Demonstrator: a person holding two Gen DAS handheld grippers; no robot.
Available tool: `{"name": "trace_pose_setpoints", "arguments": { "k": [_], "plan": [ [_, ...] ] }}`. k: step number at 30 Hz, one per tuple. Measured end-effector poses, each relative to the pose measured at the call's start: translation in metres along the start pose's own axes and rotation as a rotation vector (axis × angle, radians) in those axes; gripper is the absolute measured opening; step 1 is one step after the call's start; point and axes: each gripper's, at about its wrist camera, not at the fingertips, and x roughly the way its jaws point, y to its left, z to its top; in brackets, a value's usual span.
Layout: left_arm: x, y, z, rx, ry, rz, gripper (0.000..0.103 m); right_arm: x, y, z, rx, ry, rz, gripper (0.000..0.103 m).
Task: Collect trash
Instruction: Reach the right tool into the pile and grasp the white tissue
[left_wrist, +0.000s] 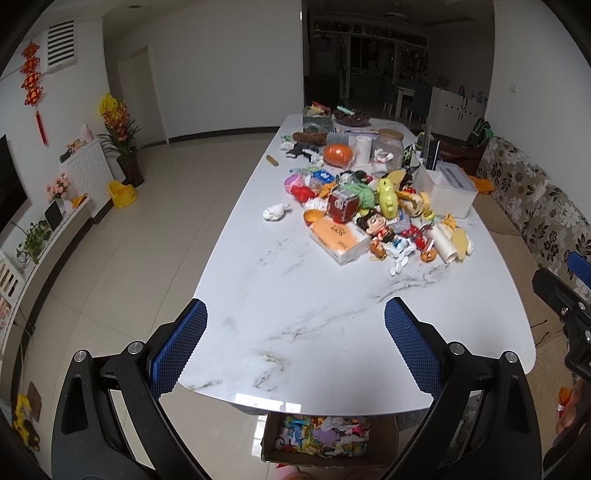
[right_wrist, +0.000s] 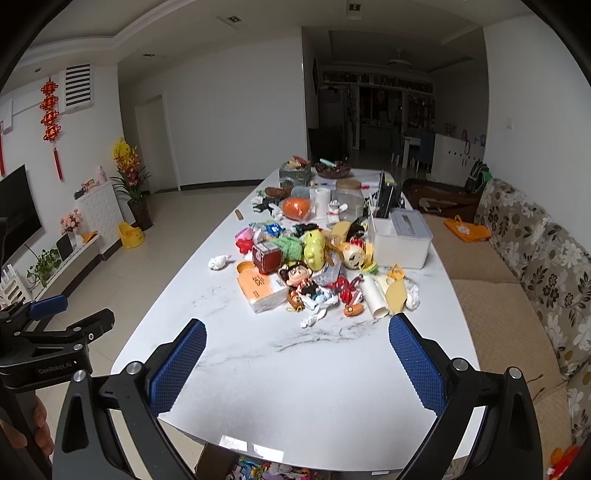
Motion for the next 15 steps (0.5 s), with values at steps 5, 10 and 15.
{"name": "trace_pose_setpoints", "arguments": {
  "k": [5, 10, 15],
  "plan": [
    [0.053, 0.017, -0.035, -0.005, 0.143, -0.009, 0.094, 0.074, -0.029, -0.027, 0.049, 0.148, -0.021, 0.098],
    [0.090, 0.042, -0.093, -0.023, 0.293, 0.047, 0.094, 0.182, -0.081, -0.062, 0.247, 0.370, 0.012, 0.091],
    [0.098, 0.064, -0.129, -0.062, 0.354, 0.088, 0.094, 0.258, -0.065, -0.046, 0.211, 0.407, 0.047, 0.086]
  ]
}}
